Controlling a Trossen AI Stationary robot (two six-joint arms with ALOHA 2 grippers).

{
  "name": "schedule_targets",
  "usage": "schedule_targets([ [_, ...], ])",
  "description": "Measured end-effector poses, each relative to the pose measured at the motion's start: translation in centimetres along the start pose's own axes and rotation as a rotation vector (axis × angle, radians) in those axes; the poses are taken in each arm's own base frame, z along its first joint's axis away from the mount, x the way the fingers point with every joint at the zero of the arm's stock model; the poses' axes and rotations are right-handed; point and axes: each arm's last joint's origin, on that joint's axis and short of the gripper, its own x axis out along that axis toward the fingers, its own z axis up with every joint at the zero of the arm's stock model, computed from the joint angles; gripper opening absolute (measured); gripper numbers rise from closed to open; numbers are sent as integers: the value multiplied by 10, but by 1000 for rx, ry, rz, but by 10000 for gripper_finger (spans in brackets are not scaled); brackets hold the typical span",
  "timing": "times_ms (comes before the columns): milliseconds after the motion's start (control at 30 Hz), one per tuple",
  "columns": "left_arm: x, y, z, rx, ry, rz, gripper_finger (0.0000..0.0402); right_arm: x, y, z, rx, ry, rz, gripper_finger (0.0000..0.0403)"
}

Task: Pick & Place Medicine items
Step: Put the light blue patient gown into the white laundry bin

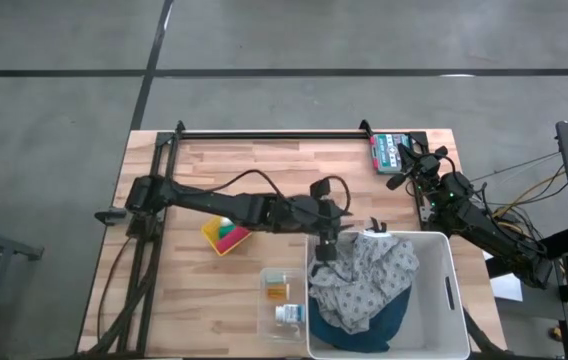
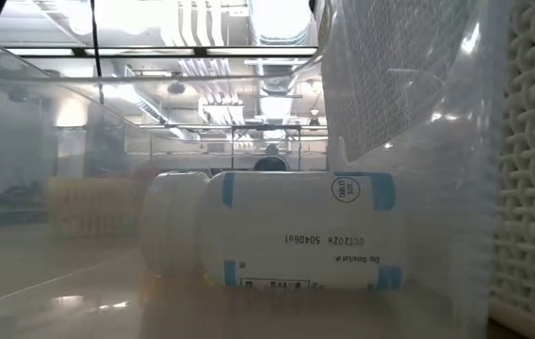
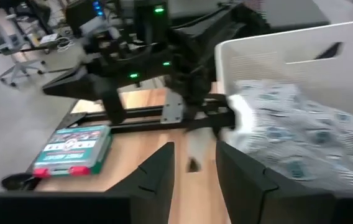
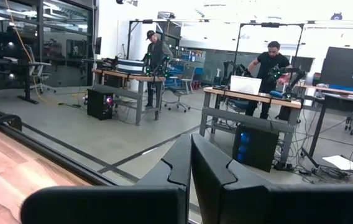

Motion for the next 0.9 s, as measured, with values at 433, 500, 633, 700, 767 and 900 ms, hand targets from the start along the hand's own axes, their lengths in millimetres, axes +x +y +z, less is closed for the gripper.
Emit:
schedule_targets([
  [433, 4, 14, -4, -7, 29, -13, 118, 0, 0, 0, 0, 0, 0, 8],
  [500, 5, 19, -4, -12, 21, -2, 118, 0, 0, 0, 0, 0, 0, 8],
  [633, 10, 34, -9, -22, 43, 27, 118, 0, 0, 0, 0, 0, 0, 8],
  [700, 15, 40, -14, -26, 54, 42, 118, 0, 0, 0, 0, 0, 0, 8],
  [767, 20, 44, -17, -31, 53, 44, 118, 0, 0, 0, 0, 0, -1, 8],
  [900, 28, 48, -22, -58, 36, -19, 118, 0, 0, 0, 0, -1, -1, 8],
])
